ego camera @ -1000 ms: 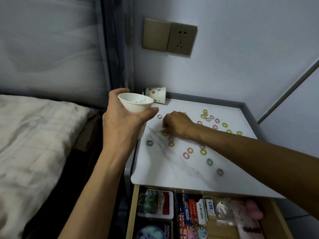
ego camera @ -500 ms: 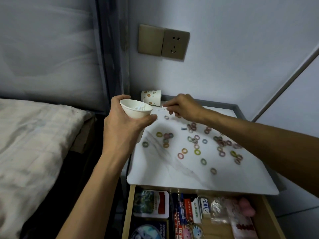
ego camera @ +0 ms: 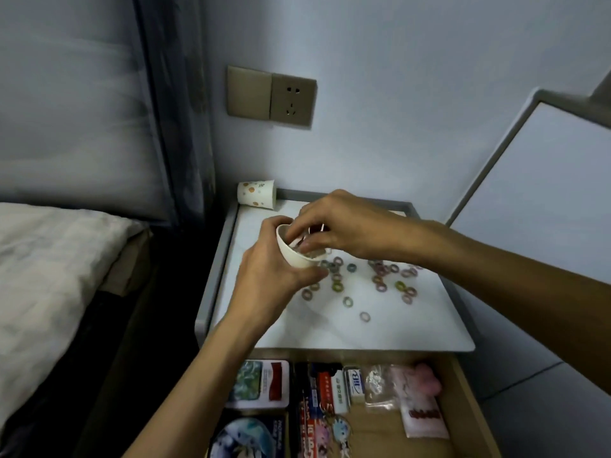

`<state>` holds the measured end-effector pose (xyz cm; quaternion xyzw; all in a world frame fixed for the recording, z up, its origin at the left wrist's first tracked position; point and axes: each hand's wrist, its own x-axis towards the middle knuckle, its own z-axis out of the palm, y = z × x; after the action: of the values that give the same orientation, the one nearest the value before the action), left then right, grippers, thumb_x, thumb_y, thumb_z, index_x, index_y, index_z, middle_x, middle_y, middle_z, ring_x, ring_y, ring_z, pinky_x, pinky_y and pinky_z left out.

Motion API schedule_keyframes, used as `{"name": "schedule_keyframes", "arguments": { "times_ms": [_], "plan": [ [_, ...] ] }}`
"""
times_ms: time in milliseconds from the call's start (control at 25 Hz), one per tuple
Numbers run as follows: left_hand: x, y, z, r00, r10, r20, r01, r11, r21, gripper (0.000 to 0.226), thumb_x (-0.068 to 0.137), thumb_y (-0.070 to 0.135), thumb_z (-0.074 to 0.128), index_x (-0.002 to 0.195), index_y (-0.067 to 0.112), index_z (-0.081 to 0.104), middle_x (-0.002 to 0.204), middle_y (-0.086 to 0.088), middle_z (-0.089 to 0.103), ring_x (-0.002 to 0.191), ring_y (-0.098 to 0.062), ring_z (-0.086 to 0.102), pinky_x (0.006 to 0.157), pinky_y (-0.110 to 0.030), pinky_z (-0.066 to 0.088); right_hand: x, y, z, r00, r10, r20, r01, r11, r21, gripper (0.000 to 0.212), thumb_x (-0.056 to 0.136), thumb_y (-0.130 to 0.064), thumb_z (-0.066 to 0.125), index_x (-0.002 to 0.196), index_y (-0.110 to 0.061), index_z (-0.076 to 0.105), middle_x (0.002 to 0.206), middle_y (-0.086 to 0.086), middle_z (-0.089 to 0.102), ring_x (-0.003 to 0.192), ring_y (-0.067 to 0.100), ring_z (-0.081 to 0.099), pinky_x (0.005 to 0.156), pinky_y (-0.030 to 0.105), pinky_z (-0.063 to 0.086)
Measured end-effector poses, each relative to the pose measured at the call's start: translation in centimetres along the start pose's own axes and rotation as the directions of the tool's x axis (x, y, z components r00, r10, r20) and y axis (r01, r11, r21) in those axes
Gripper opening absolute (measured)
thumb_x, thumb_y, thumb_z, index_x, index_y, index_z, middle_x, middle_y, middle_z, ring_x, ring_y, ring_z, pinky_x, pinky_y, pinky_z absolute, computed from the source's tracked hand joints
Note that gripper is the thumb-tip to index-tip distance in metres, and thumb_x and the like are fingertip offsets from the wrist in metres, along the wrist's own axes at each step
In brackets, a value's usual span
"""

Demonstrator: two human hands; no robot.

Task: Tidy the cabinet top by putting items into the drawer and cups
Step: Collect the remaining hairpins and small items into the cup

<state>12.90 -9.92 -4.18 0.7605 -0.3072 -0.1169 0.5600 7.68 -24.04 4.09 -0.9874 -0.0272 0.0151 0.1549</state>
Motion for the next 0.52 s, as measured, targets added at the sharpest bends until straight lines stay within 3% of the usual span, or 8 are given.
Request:
{"name": "schedule_keyframes", "arguments": {
  "times_ms": [160, 240, 400, 520],
  "plan": [
    [-1.7, 0.5, 1.9, 0.998, 0.031, 0.058, -0.031, 1.000, 0.001, 0.078, 0.060, 0.029, 0.089, 0.124, 0.032, 0.045, 0.098, 0.012, 0.065, 0.082, -0.008, 0.064, 0.067, -0.033, 0.056, -3.9, 1.3, 0.7, 0.987, 0.121, -0.102, -0.105, 0.983, 0.148, 0.019, 0.083, -0.015, 0.074, 0.098, -0.026, 0.076, 0.090, -0.012, 0.072, 0.080, -0.001, 0.064, 0.070, 0.020, 0.052],
    [-2.6, 0.6, 2.9, 0.994, 0.056, 0.099, -0.058, 0.998, 0.024, 0.080, 0.060, 0.031, 0.089, 0.126, 0.031, 0.044, 0.102, 0.011, 0.064, 0.086, -0.011, 0.064, 0.070, -0.037, 0.057, -5.7, 2.0, 1.6, 0.978, 0.159, -0.136, -0.125, 0.966, 0.227, 0.016, 0.082, -0.011, 0.075, 0.091, -0.024, 0.077, 0.086, -0.012, 0.073, 0.079, -0.002, 0.066, 0.070, 0.015, 0.050],
    [-3.7, 0.8, 4.3, 0.985, 0.083, 0.150, -0.086, 0.996, 0.019, 0.080, 0.060, 0.032, 0.090, 0.126, 0.031, 0.045, 0.102, 0.013, 0.064, 0.086, -0.005, 0.062, 0.070, -0.031, 0.055, -8.1, 2.3, 2.4, 0.968, 0.180, -0.175, -0.133, 0.959, 0.250, 0.015, 0.081, -0.011, 0.076, 0.091, -0.021, 0.078, 0.085, -0.011, 0.075, 0.080, 0.000, 0.068, 0.075, 0.016, 0.052],
    [-4.1, 0.7, 5.1, 0.983, 0.077, 0.167, -0.080, 0.997, 0.014, 0.080, 0.059, 0.035, 0.090, 0.125, 0.033, 0.045, 0.104, 0.013, 0.064, 0.087, -0.004, 0.062, 0.069, -0.028, 0.053, -9.6, 2.3, 1.2, 0.955, 0.203, -0.217, -0.139, 0.951, 0.277, 0.013, 0.082, -0.011, 0.075, 0.092, -0.018, 0.078, 0.084, -0.007, 0.075, 0.079, 0.006, 0.069, 0.077, 0.027, 0.056]
  ]
}}
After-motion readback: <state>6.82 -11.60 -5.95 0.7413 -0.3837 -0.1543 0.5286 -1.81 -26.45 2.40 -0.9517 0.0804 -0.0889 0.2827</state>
